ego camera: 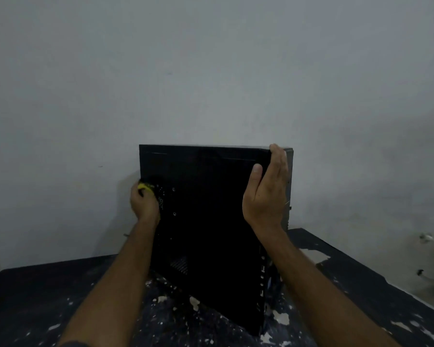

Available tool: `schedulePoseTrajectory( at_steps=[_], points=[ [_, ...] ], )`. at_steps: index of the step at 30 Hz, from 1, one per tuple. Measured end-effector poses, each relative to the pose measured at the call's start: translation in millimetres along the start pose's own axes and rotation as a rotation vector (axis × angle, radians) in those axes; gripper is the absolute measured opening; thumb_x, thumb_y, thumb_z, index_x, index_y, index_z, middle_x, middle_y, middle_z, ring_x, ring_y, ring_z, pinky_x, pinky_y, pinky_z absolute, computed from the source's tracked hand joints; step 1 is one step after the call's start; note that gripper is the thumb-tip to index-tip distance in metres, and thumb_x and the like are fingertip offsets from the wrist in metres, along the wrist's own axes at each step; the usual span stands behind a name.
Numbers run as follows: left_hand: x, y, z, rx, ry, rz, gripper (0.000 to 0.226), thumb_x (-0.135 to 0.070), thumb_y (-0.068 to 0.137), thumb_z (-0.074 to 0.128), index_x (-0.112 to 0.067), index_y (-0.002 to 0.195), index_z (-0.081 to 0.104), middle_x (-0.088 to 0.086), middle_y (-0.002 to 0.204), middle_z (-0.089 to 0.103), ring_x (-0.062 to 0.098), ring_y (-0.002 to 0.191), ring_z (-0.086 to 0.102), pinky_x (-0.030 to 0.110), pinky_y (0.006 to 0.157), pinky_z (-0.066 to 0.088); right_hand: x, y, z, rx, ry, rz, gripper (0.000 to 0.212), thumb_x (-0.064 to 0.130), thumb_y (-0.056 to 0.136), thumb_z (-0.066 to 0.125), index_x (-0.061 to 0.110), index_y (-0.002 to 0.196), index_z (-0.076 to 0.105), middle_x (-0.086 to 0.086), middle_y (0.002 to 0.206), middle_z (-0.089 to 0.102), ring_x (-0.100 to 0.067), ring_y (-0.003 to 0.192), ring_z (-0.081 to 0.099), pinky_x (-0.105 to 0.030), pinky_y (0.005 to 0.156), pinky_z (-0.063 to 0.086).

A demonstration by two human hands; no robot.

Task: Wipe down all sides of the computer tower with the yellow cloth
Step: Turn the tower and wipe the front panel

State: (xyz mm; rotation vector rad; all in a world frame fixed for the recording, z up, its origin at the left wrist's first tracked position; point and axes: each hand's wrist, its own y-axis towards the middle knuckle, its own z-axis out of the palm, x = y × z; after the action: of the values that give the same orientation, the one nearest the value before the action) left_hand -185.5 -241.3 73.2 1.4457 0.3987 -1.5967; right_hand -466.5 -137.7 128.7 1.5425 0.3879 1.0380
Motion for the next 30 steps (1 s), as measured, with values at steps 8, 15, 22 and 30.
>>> schedulePoseTrajectory(
  at_steps=[8, 15, 22, 30],
  points=[
    [-9.2, -42.3, 8.6, 0.107, 0.078, -0.077, 0.056, -0.024, 0.112, 0.026, -0.022, 0.165, 0.009, 0.012, 0.163, 0.034, 0.033, 0.145, 0.04, 0.044, 0.121, 0.027, -2.9, 1.7, 2.5, 0.017, 0.008, 0.003, 0.052, 0.032, 0.11, 0.032, 0.01, 0.157, 0.029, -0.006, 0.163, 0.032, -0.021, 0.155, 0.02, -0.04, 0.126, 0.022],
    [-119.8, -52.4, 69.0, 0.248, 0.062, 0.384, 0.057, -0.03, 0.109, 0.025, -0.019, 0.164, 0.015, 0.01, 0.171, 0.01, 0.025, 0.158, 0.009, 0.043, 0.129, 0.008, -2.6, 1.6, 2.3, 0.033, 0.048, 0.024, 0.052, 0.034, 0.109, 0.032, 0.012, 0.157, 0.029, -0.004, 0.163, 0.03, -0.019, 0.156, 0.017, -0.042, 0.126, 0.023],
    [-70.3, -187.1, 51.2, 0.535, 0.09, 0.917, 0.065, -0.024, 0.107, 0.035, -0.008, 0.164, 0.009, 0.004, 0.173, 0.009, 0.018, 0.159, 0.006, 0.051, 0.129, 0.004, -6.2, 0.7, -2.1, 0.036, 0.19, 0.012, 0.054, 0.033, 0.108, 0.028, 0.01, 0.156, 0.036, -0.004, 0.162, 0.034, -0.019, 0.155, 0.021, -0.043, 0.125, 0.023],
    [-118.0, -199.4, 75.0, 0.495, 0.155, 1.106, 0.061, -0.022, 0.106, 0.042, -0.007, 0.162, 0.022, 0.008, 0.172, 0.011, 0.026, 0.16, 0.005, 0.05, 0.129, 0.009, -12.4, 8.4, -18.9, 0.109, 0.265, 0.043, 0.053, 0.032, 0.107, 0.025, 0.013, 0.154, 0.041, -0.002, 0.16, 0.038, -0.008, 0.151, 0.026, -0.02, 0.123, 0.017]
  ],
)
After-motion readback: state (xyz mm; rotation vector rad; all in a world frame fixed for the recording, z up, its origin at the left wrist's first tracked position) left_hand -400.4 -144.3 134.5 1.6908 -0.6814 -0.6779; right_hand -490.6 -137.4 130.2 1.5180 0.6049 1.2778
